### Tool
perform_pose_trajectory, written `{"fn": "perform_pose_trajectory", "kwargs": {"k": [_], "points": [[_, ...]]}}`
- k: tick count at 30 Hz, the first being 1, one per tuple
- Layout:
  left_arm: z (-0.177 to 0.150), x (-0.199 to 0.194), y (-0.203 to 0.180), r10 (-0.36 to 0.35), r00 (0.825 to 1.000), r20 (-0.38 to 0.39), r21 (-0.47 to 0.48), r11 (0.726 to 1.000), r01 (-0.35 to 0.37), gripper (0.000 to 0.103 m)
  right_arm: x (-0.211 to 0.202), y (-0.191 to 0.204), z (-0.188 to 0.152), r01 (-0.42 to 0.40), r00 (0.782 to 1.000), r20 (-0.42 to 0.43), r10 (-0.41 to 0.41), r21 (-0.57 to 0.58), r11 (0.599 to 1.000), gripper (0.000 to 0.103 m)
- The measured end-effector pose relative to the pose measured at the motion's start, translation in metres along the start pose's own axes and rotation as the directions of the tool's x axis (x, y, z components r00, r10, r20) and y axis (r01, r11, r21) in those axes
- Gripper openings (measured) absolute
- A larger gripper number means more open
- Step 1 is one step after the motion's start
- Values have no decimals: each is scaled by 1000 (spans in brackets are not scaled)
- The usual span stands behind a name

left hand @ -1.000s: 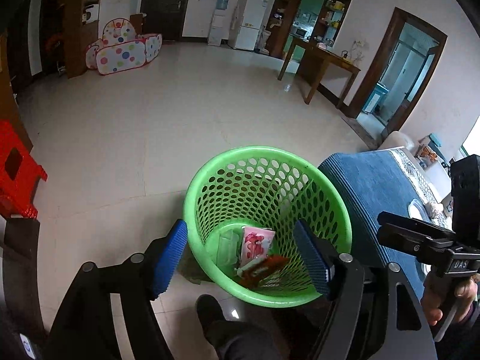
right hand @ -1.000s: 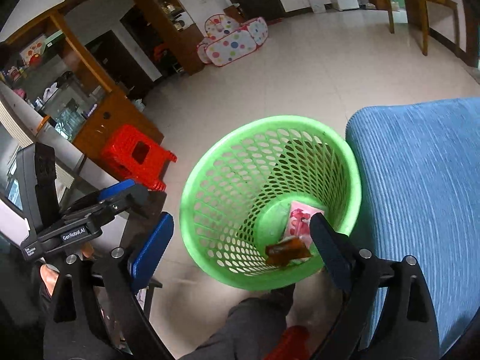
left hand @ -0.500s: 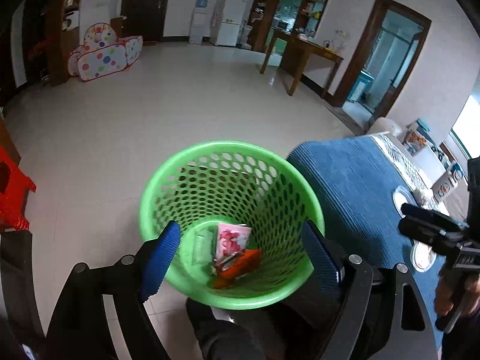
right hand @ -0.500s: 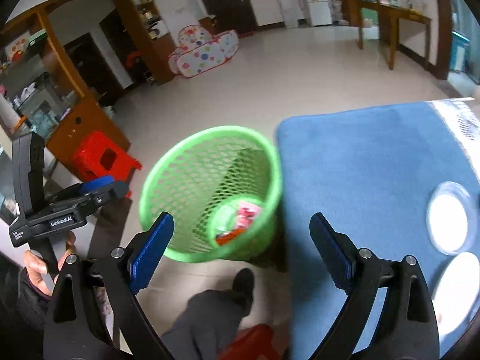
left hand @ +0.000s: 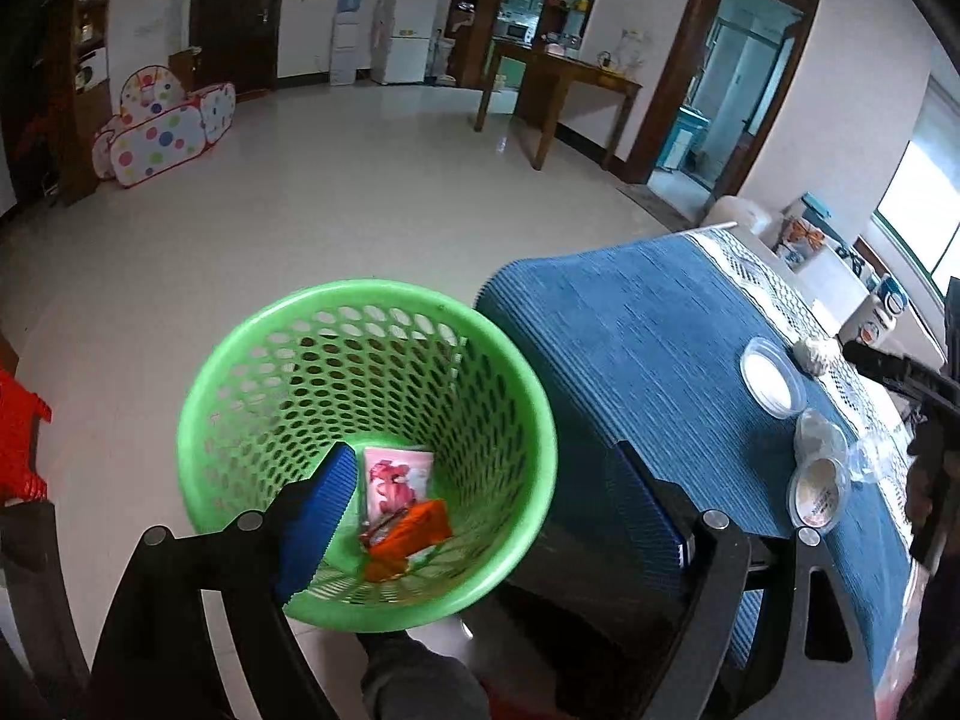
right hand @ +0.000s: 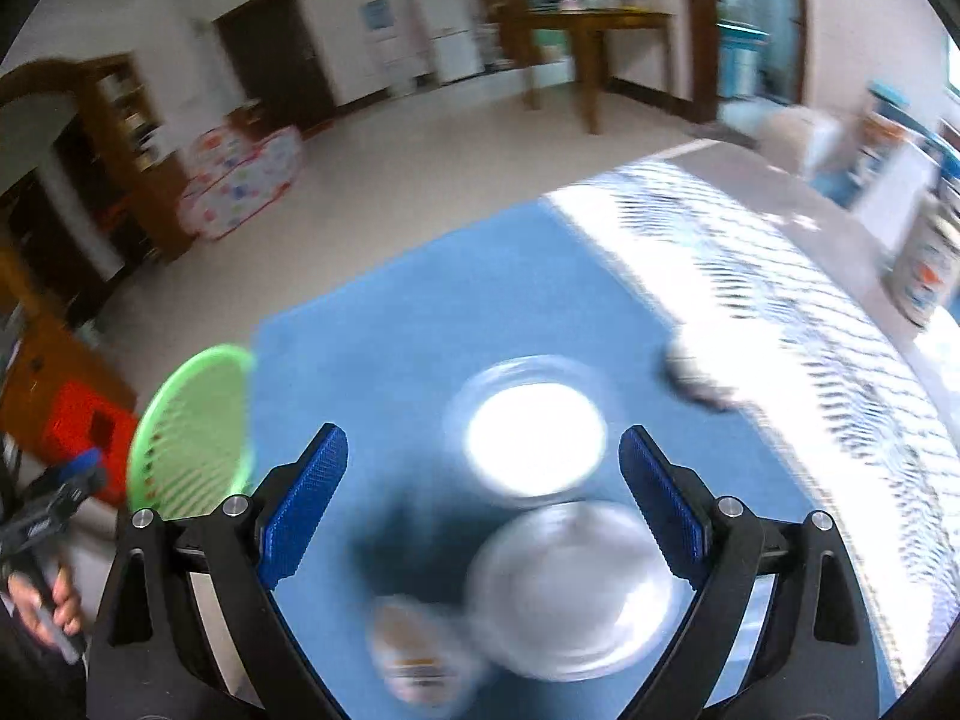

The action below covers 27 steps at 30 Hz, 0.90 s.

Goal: Collect trash
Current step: 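Move both tools back over the bed toward the tissue and containers, then grasp the crumpled white tissue with the right tool while the left tool grasps the labeled clear container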

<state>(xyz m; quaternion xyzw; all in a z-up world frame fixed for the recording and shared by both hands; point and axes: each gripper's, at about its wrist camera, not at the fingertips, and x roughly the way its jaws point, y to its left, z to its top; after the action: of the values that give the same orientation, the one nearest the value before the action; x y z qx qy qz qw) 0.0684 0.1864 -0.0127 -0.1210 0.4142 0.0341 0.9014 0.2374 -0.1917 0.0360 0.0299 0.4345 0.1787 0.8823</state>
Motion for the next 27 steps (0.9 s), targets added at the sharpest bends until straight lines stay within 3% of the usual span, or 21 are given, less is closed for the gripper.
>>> {"fn": "perform_pose_trajectory", "kwargs": {"k": [4, 10, 19, 27], "points": [[2, 7, -17, -17, 1000, -16, 15, 1000, 17, 82, 8, -45, 9, 70, 997, -27, -68, 92, 993, 91], [3, 16, -46, -46, 998, -32, 52, 998, 47, 83, 24, -87, 18, 73, 995, -81, -58, 203, 976, 91], [1, 31, -87, -93, 993, -74, 114, 988, 101, 83, 47, -101, 28, 57, 989, -144, -18, 273, 960, 90], [-7, 40, -120, -160, 980, -116, 168, 970, 178, 87, 67, -108, 33, 71, 983, -183, -12, 322, 944, 78]]}}
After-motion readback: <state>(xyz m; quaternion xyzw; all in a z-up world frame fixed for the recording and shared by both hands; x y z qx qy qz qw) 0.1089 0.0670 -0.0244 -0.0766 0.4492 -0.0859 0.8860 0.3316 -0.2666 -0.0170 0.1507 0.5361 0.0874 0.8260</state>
